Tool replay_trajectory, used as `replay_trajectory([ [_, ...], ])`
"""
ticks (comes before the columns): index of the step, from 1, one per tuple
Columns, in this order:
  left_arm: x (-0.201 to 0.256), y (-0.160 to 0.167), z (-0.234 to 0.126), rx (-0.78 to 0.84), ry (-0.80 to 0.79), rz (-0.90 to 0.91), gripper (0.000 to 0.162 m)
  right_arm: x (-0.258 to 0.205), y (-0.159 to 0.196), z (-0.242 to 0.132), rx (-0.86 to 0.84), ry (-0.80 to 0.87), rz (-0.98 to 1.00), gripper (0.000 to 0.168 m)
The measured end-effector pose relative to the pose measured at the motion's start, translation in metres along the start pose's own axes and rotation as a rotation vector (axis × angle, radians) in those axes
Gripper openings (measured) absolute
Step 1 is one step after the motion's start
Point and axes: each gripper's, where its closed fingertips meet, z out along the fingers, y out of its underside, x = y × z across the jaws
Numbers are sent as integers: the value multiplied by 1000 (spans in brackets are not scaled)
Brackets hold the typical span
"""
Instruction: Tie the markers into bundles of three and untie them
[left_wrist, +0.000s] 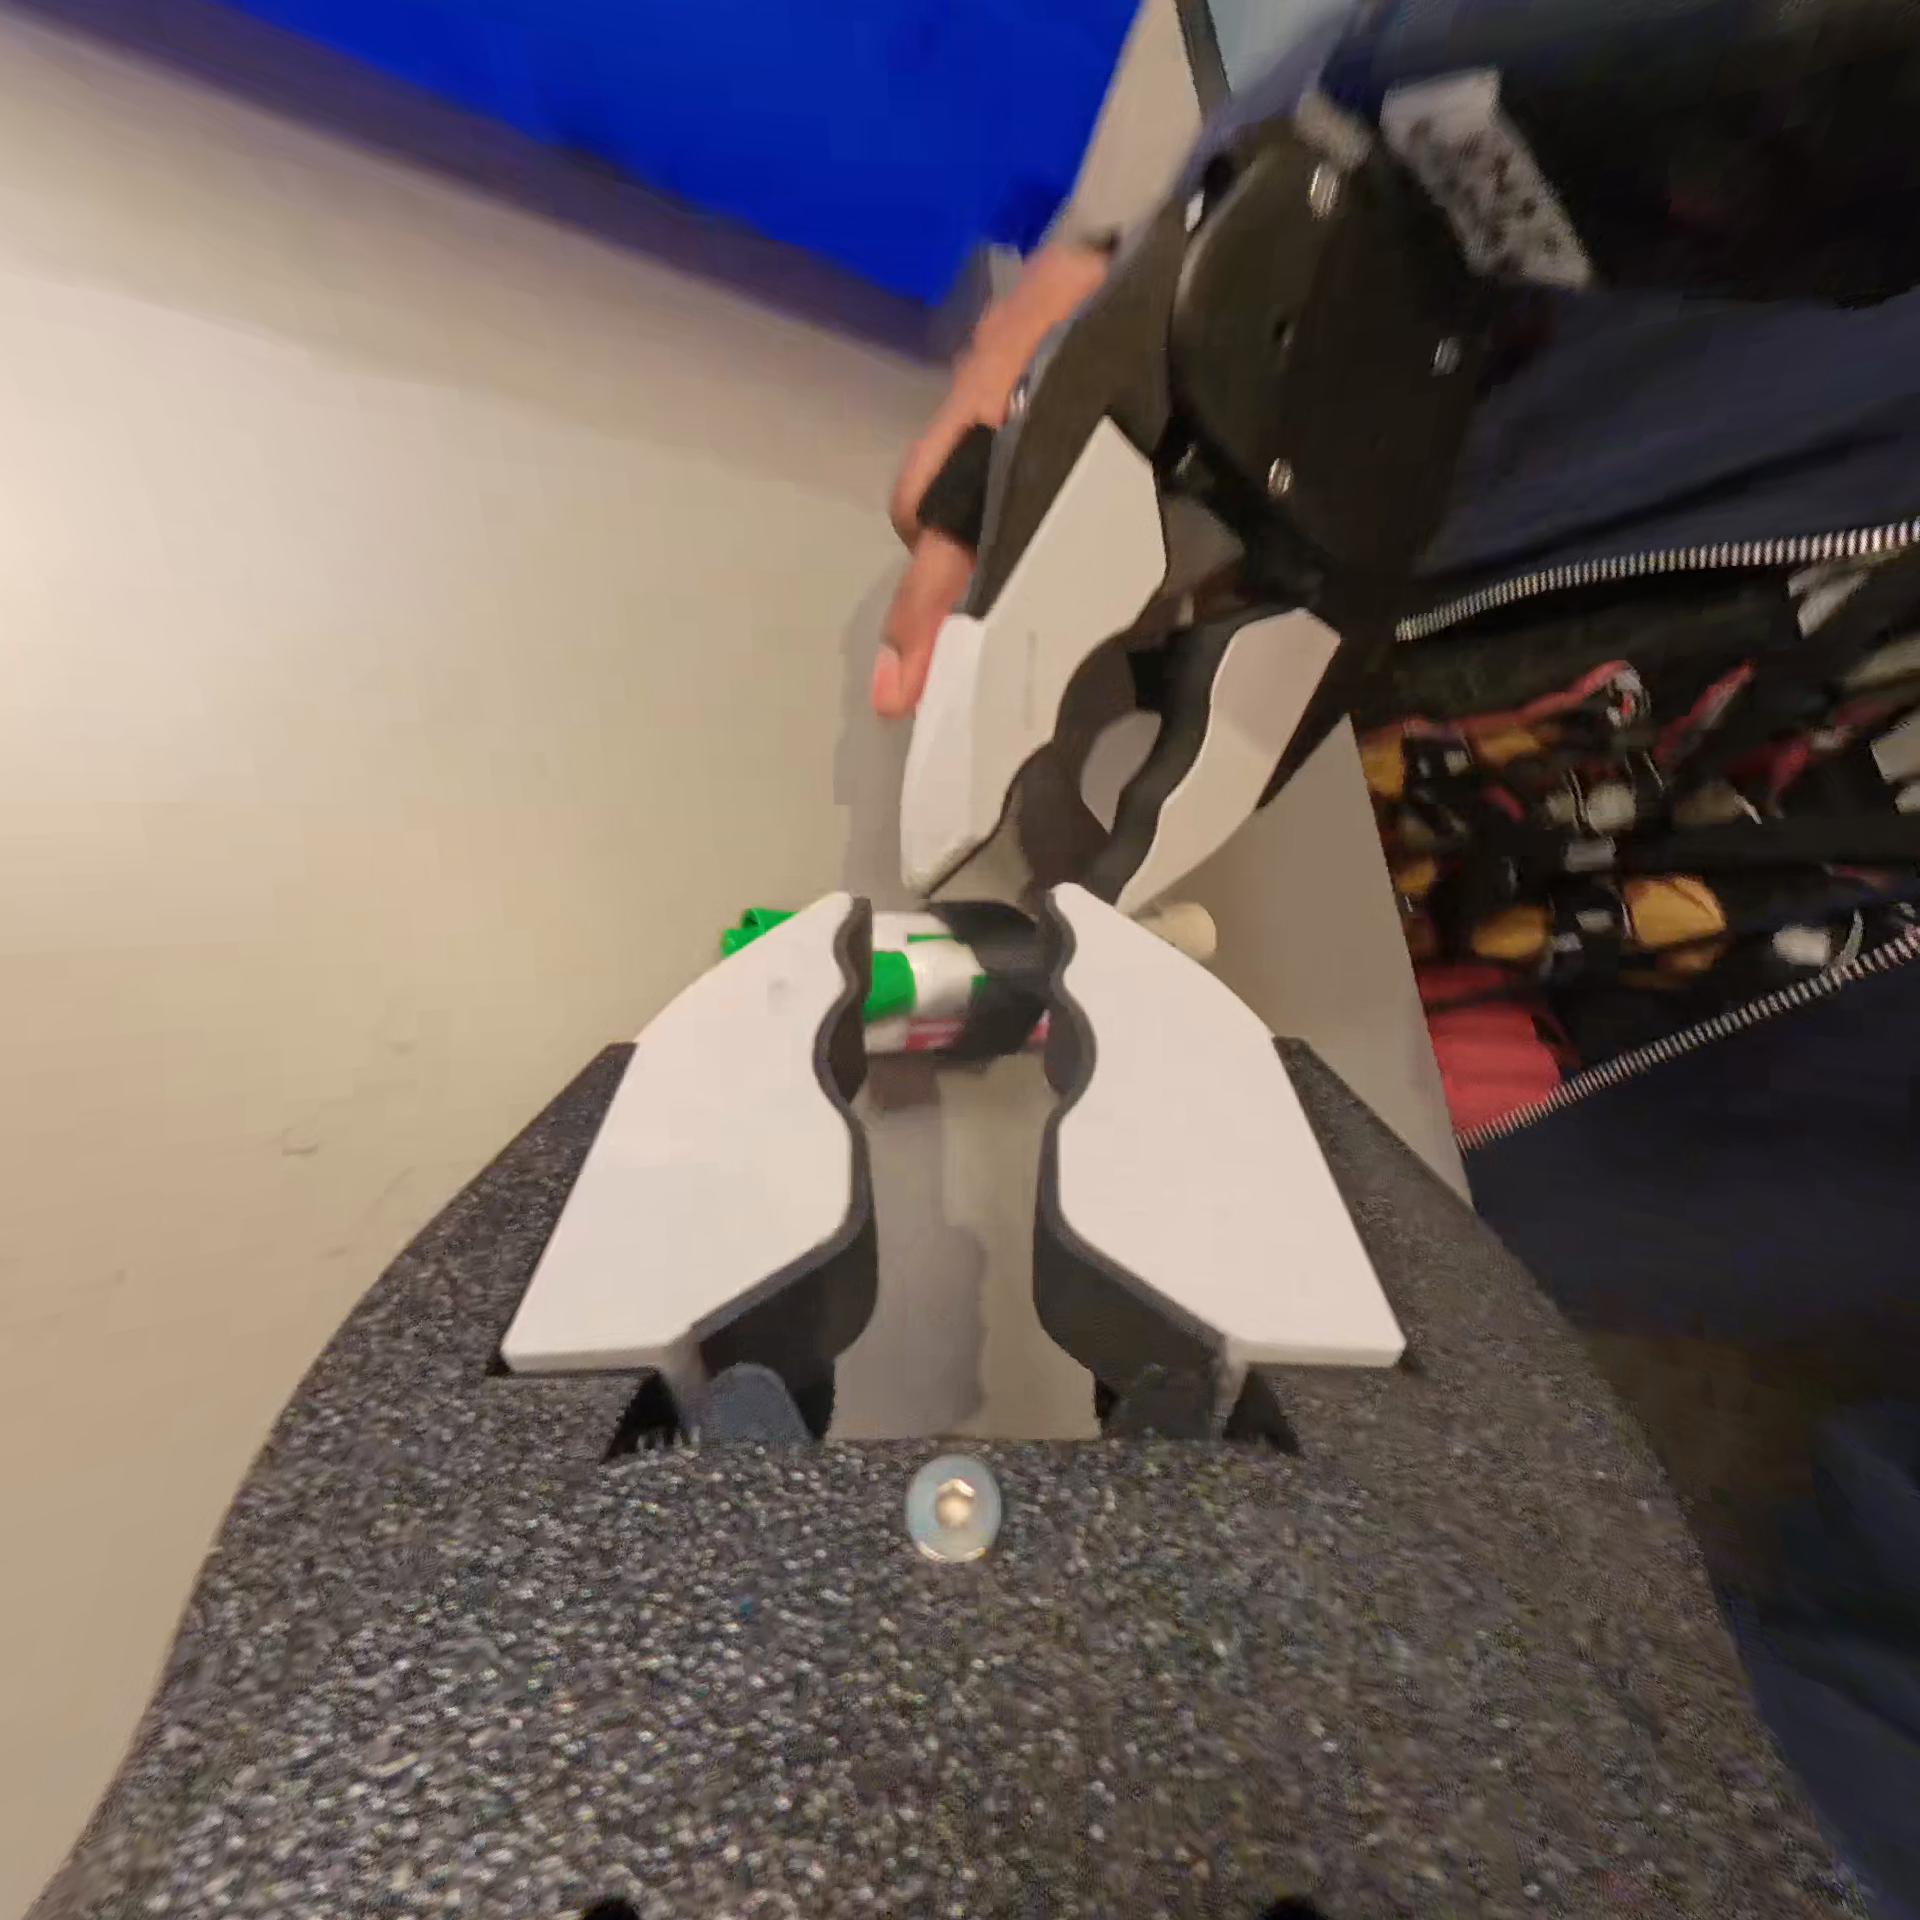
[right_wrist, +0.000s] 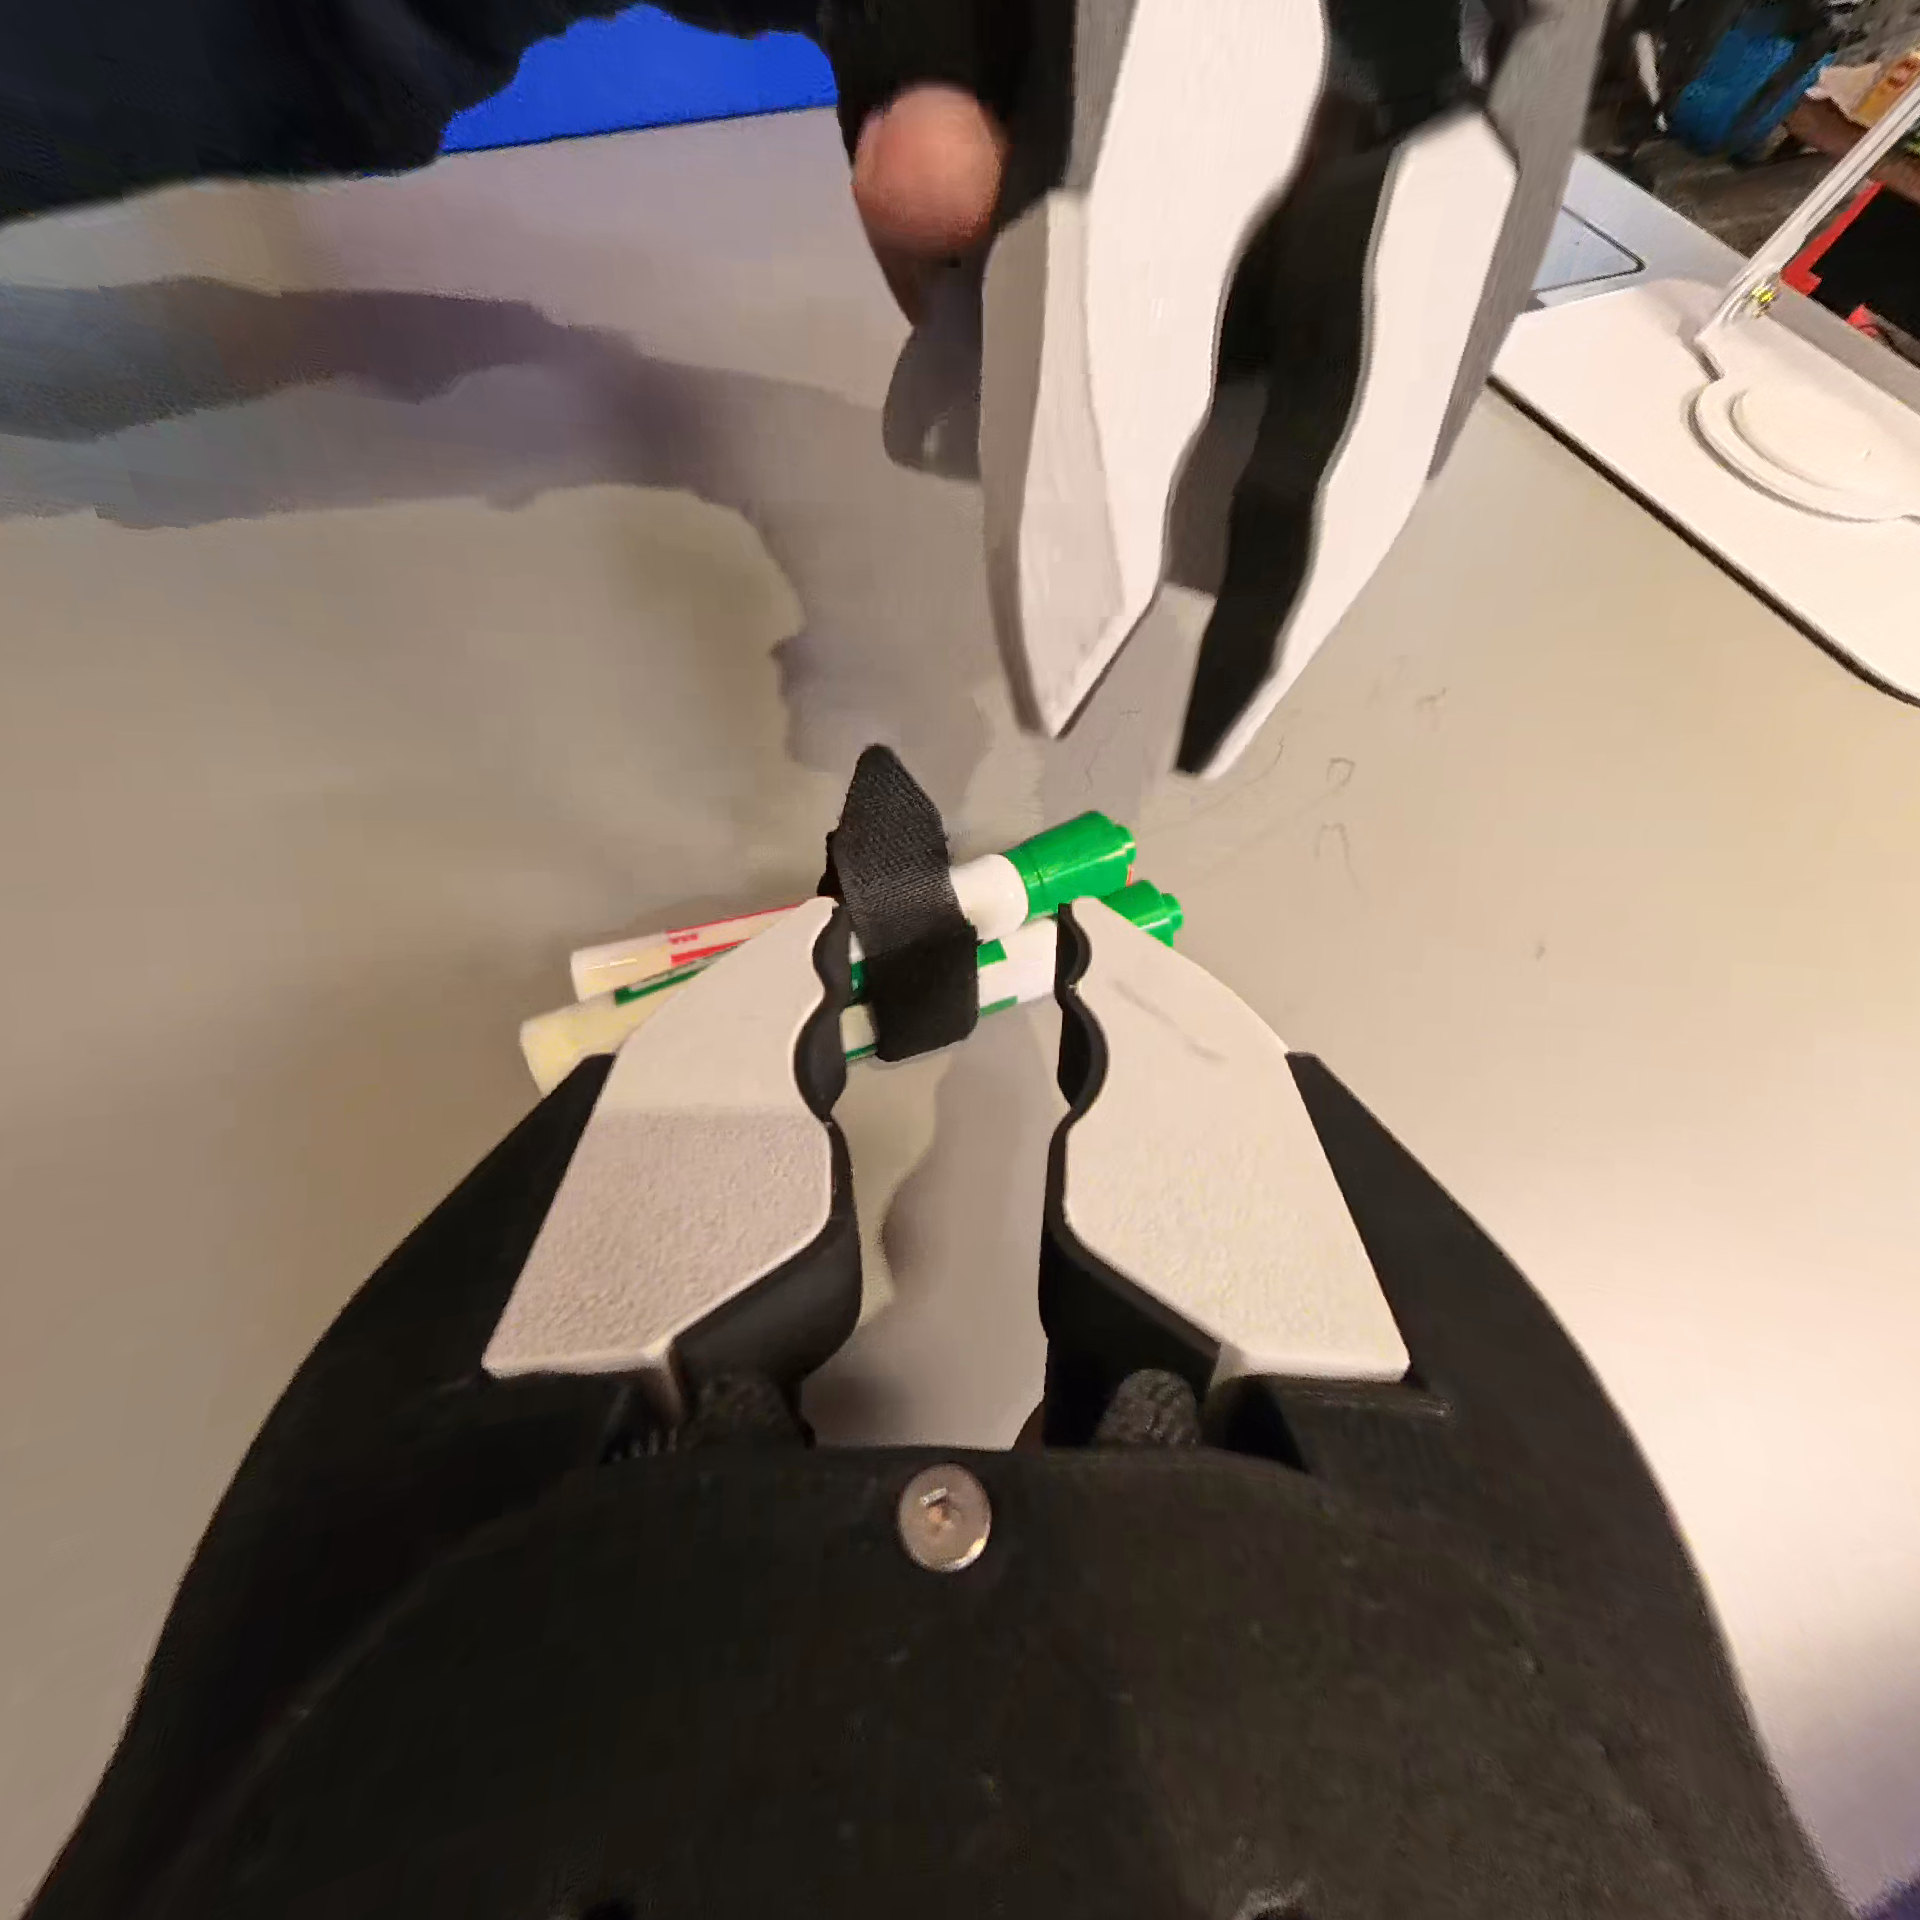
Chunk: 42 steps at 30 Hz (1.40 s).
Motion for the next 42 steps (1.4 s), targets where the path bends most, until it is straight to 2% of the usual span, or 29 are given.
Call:
replay_trajectory([
  [3,-9,5,-14,169,-182,41,39,-5,-6,-2,30,-36,11,38],
  [7,-36,28,-31,323,-601,109,41,-10,-18,-3,57,-52,53,38],
  [10,-37,46,-32,362,-735,130,40,-14,-20,4,-9,-40,51,40],
  [13,-25,59,-16,288,-676,153,43,-13,-14,12,-99,0,38,38],
  [15,-21,64,-7,235,-635,180,43,-12,-12,13,-108,0,55,21],
  [18,-16,66,0,201,-608,206,44,-8,-11,9,-82,-34,128,20],
  [24,7,42,13,304,-478,235,38,-5,-11,0,3,-156,301,19],
  [30,21,26,24,363,-305,178,25,-5,-11,-7,39,-216,341,17],
  [33,16,30,32,306,-308,158,25,-6,-14,-12,60,-222,351,12],
  [38,14,35,42,230,-336,181,23,0,-8,-14,12,-149,331,25],
  [40,14,36,43,224,-344,189,23,-1,-6,-13,-4,-160,350,24],
  [42,14,36,42,226,-345,188,23,-4,-6,-13,-2,-194,387,15],
])
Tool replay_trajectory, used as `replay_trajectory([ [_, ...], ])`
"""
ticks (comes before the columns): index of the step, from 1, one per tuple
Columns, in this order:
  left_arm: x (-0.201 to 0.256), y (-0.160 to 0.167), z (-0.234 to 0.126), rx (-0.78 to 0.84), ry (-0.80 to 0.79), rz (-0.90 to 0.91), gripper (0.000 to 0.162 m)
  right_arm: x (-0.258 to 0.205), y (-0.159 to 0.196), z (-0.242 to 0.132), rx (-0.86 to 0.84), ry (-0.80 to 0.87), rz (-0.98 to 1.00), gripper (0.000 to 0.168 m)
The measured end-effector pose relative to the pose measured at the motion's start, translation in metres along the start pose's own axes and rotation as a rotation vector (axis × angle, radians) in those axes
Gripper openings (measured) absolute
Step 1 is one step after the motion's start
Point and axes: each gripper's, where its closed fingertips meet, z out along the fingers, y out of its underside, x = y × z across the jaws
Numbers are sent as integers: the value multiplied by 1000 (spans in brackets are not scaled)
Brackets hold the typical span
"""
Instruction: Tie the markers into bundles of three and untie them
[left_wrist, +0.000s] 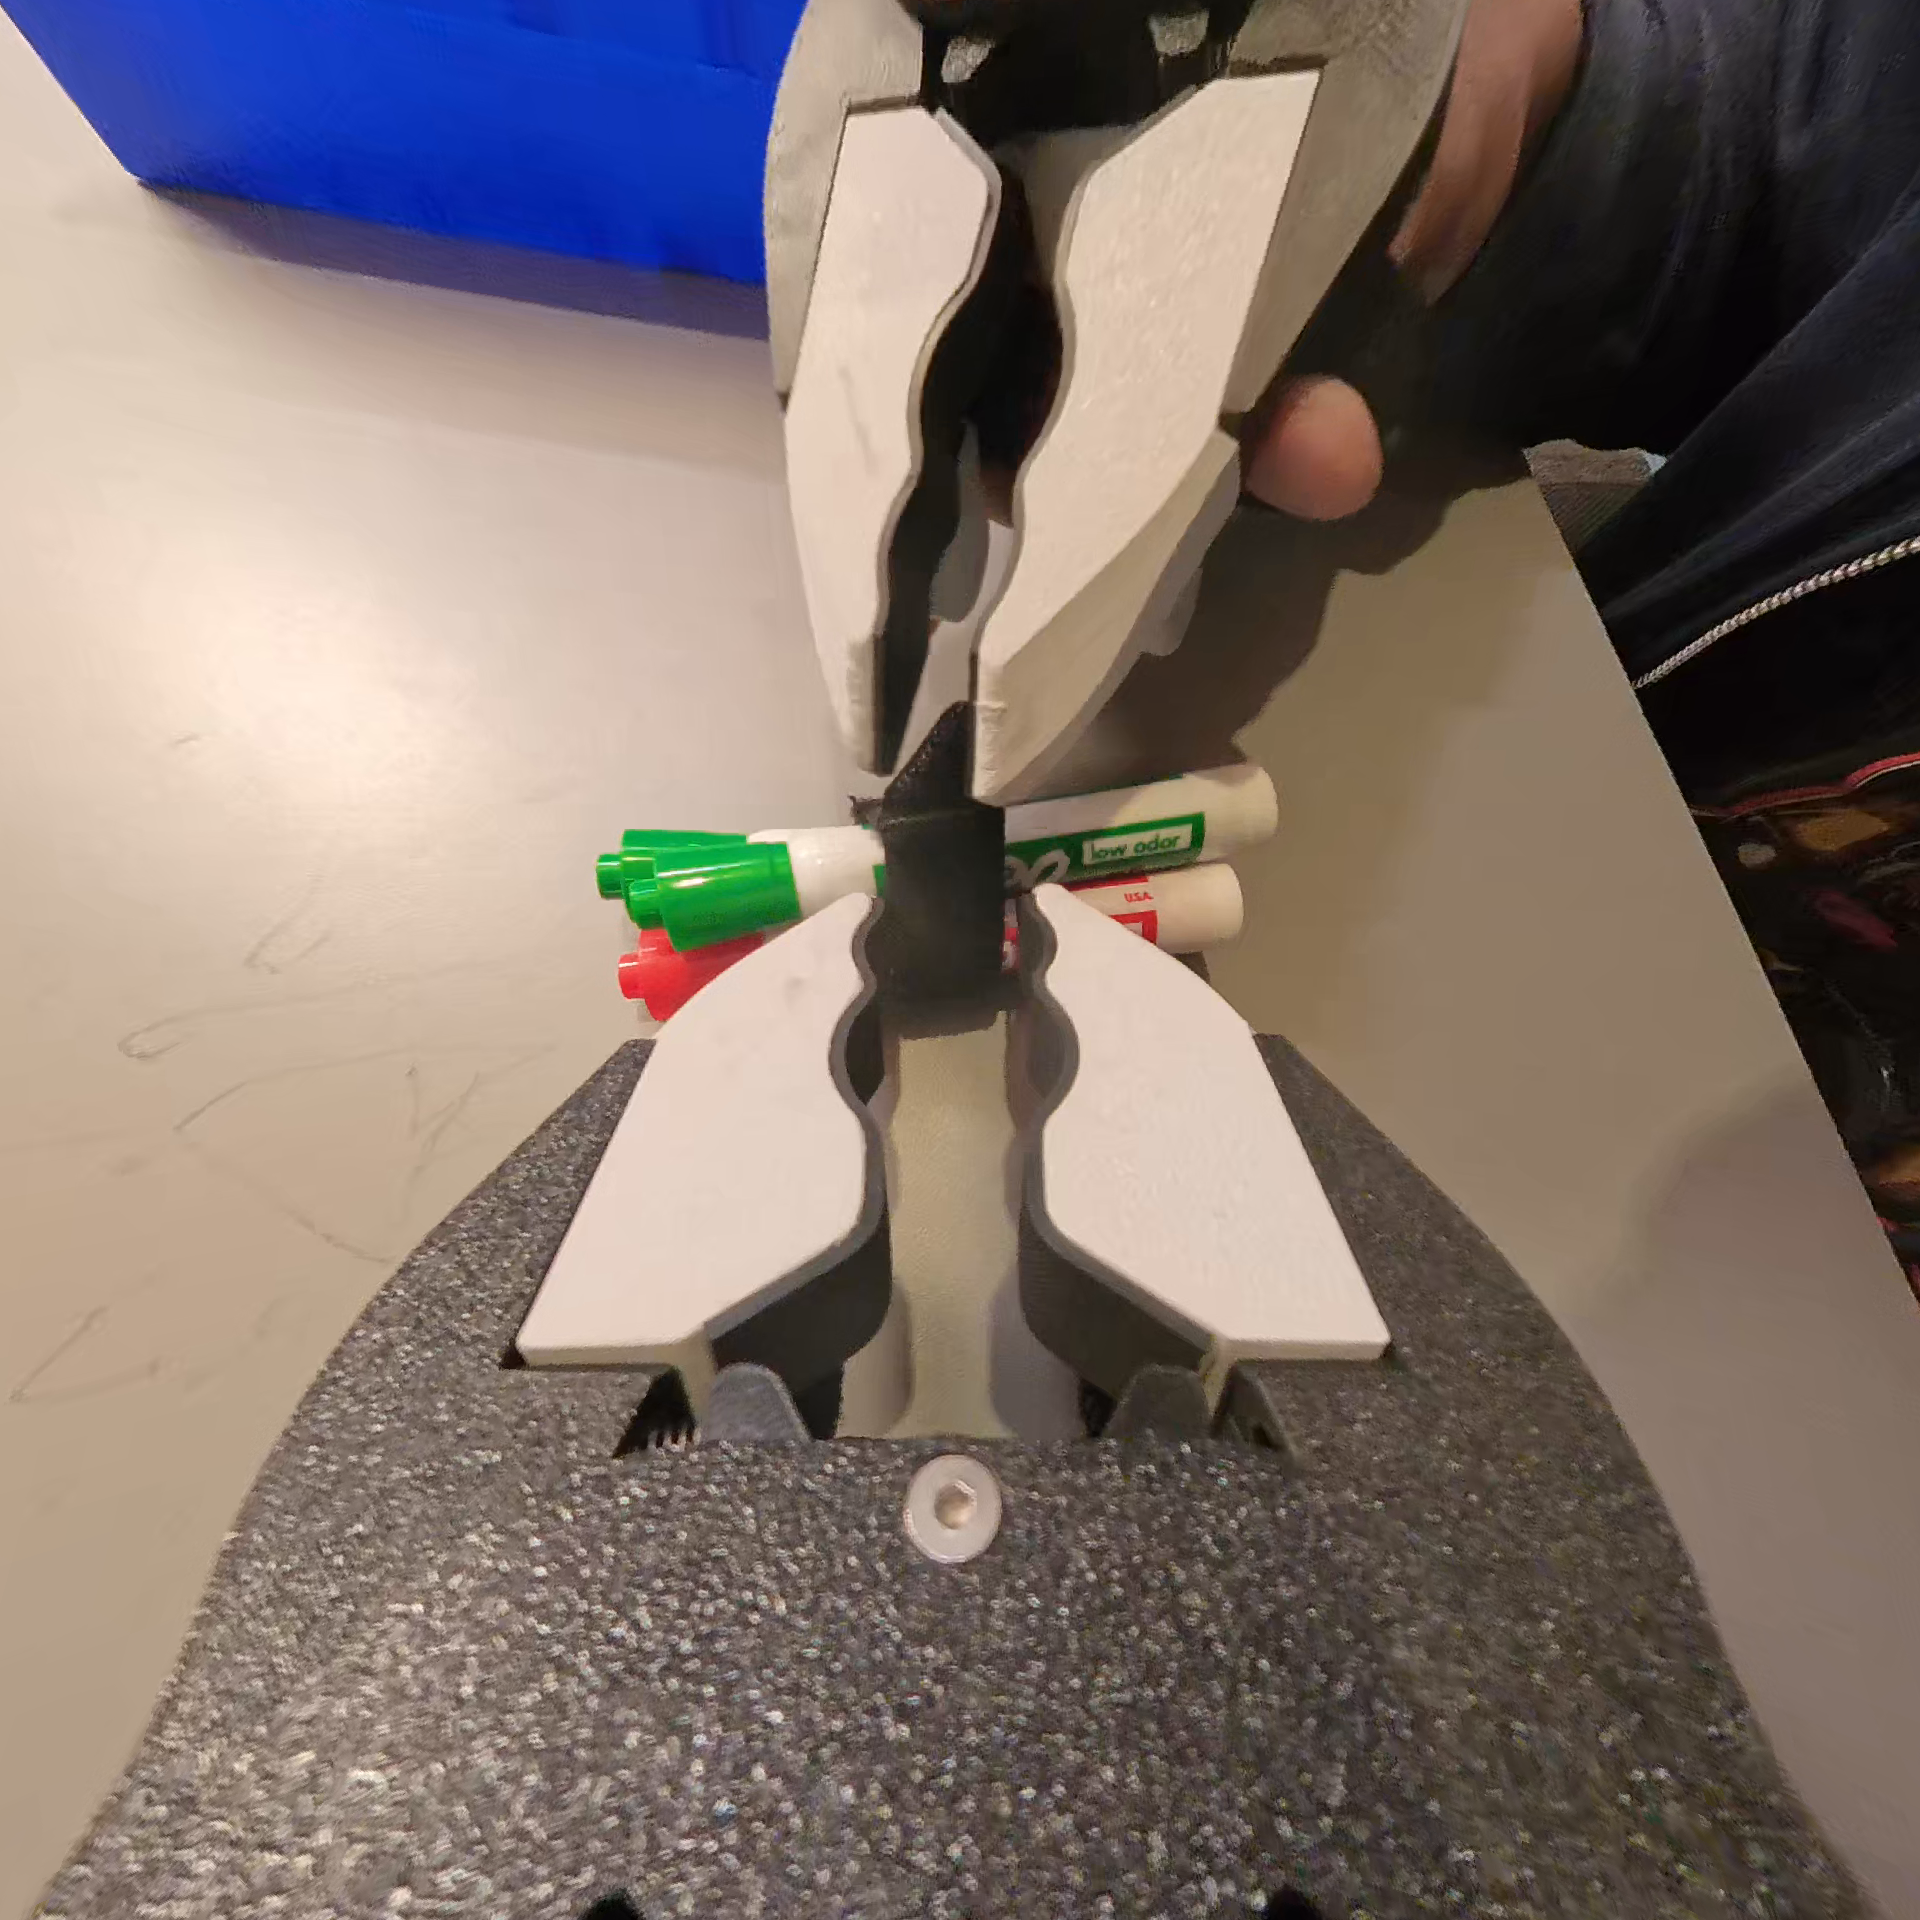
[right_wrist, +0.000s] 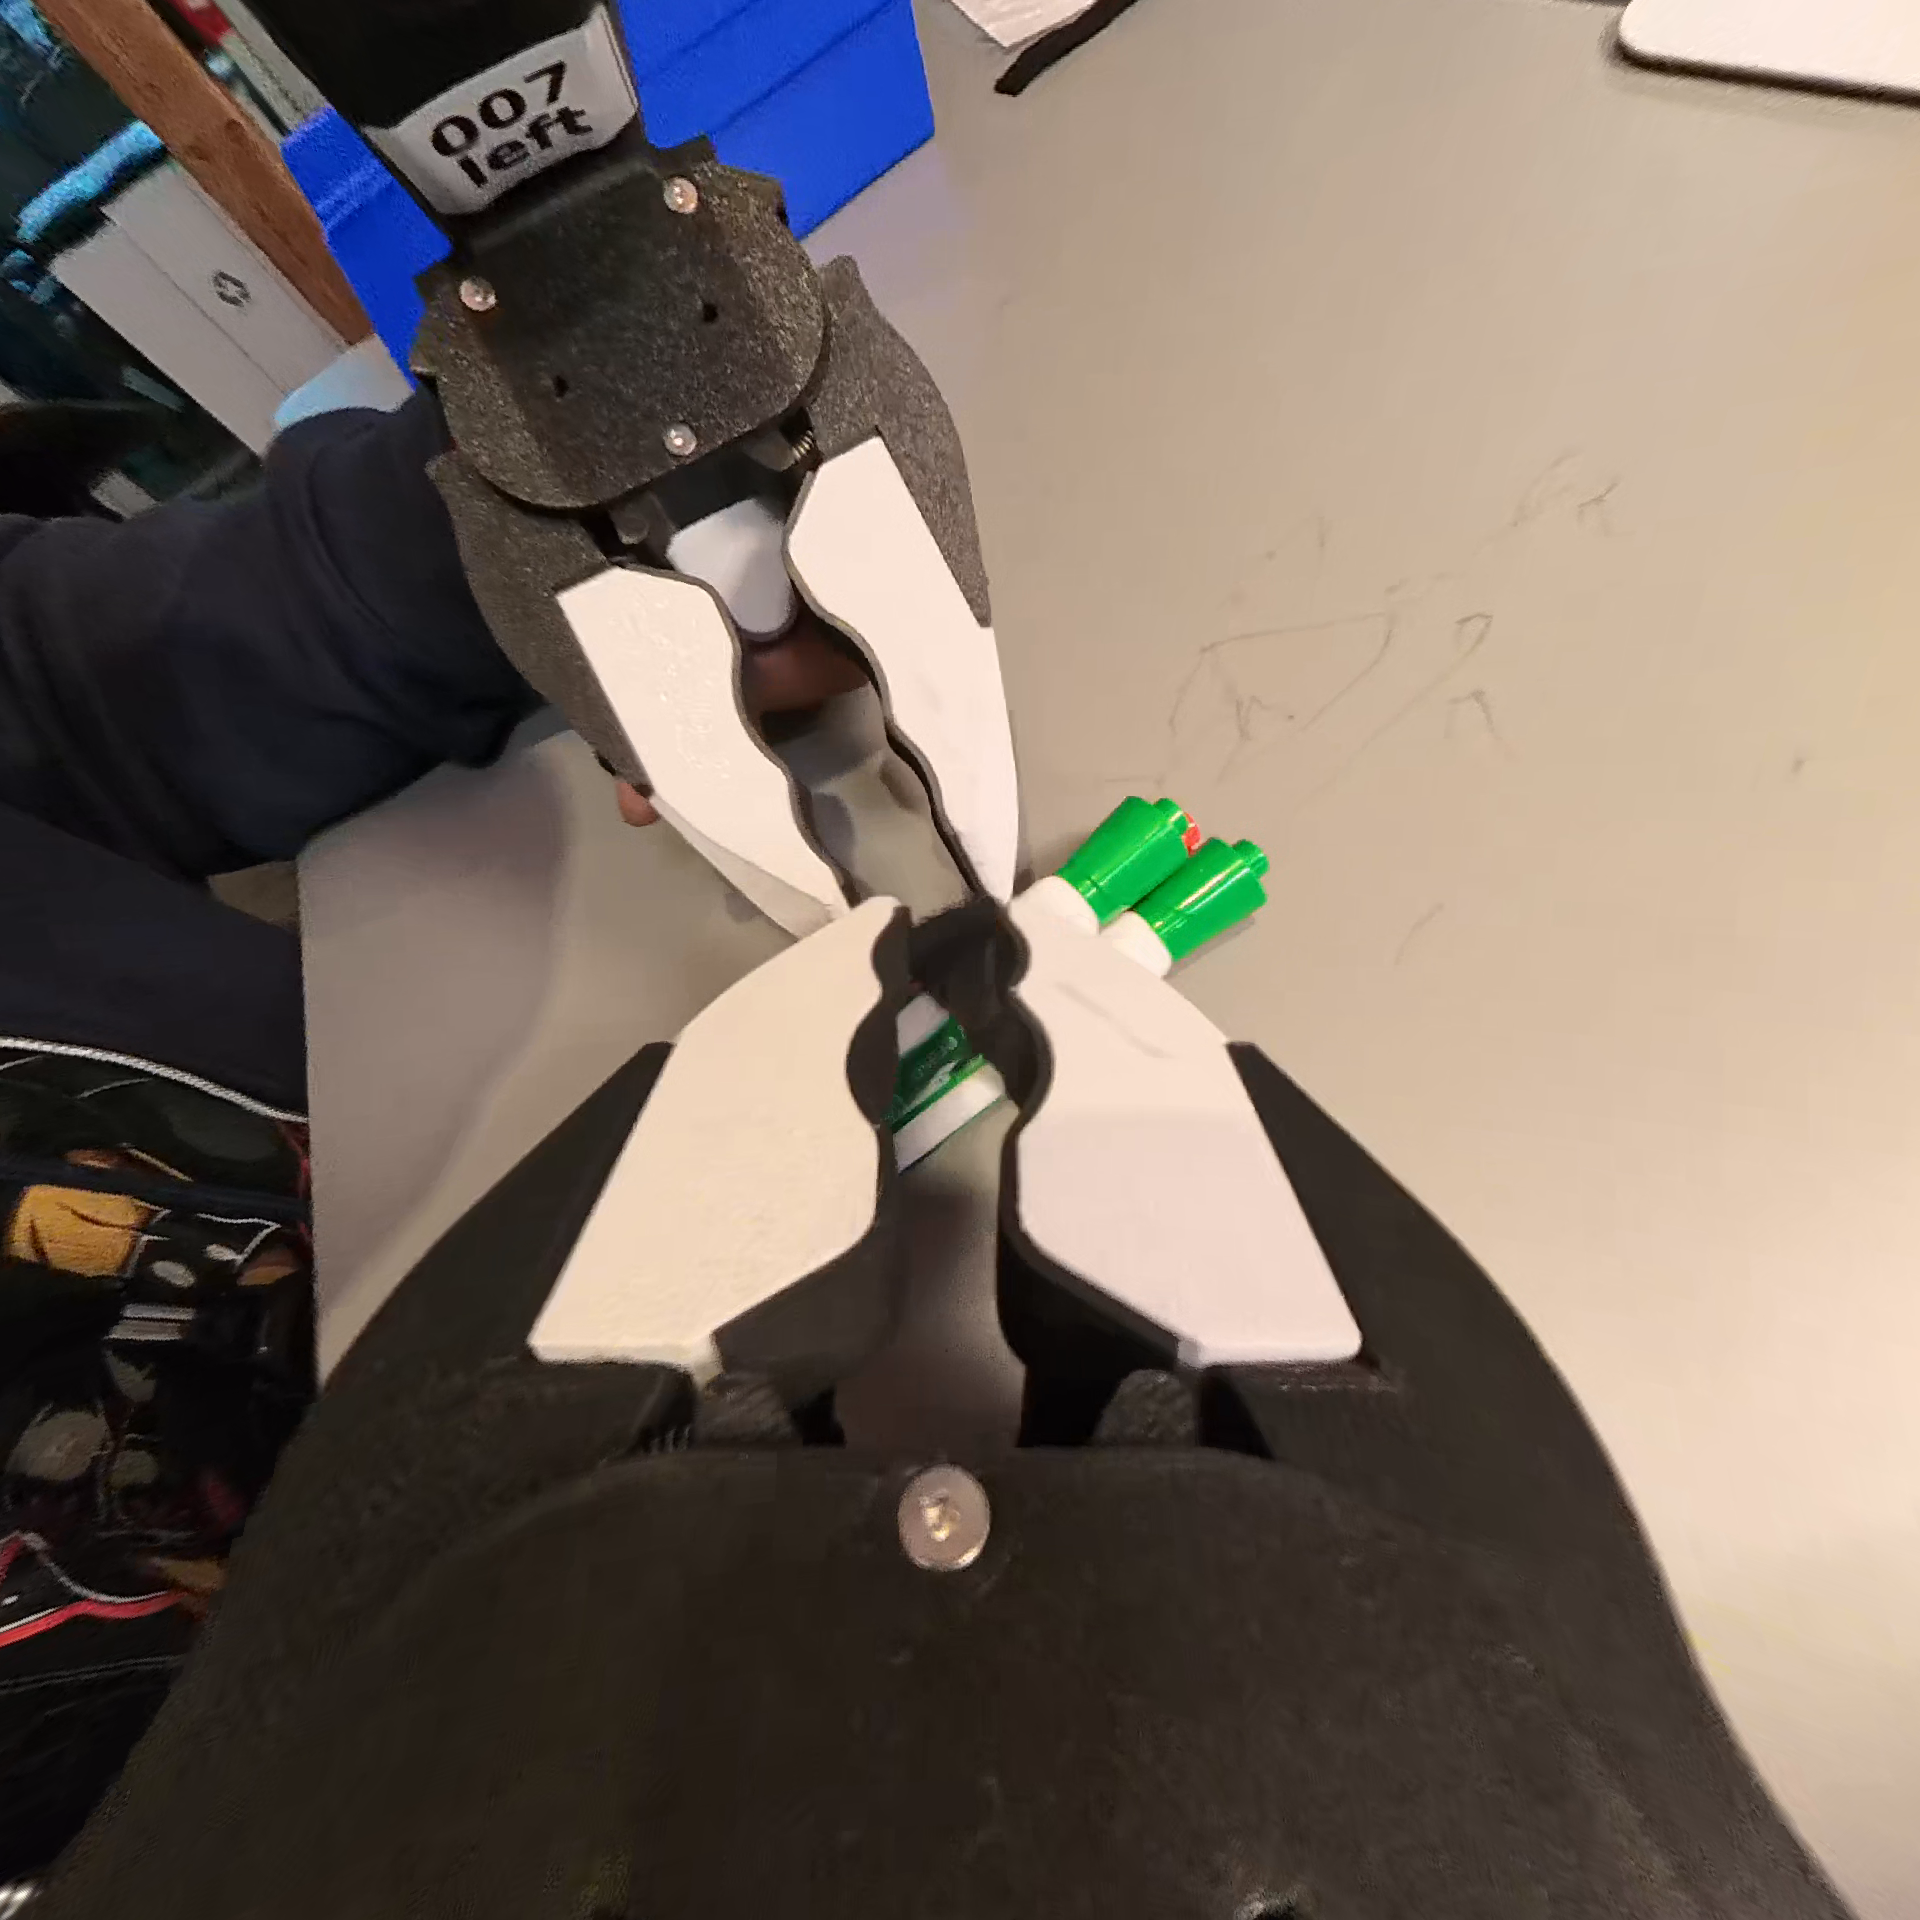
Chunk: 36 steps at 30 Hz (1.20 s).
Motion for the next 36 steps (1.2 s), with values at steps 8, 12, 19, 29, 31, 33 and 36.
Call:
replay_trajectory([
  [8,-6,-16,-9,120,-66,41,24,0,-1,0,36,-77,87,1],
  [12,-3,-18,-8,126,-45,61,25,-2,-2,2,48,-112,108,1],
  [19,-8,-11,-3,68,-77,34,14,5,-4,1,79,-89,134,1],
  [29,-9,-12,-2,69,-114,93,0,17,-4,1,101,-33,166,0],
  [31,-4,-12,-2,73,-86,111,0,22,-4,1,106,-9,167,0],
  [33,5,-11,-1,69,-40,139,0,27,-4,0,115,10,183,0],
  [36,6,-9,2,44,-53,156,0,30,-5,-2,121,11,191,1],
])
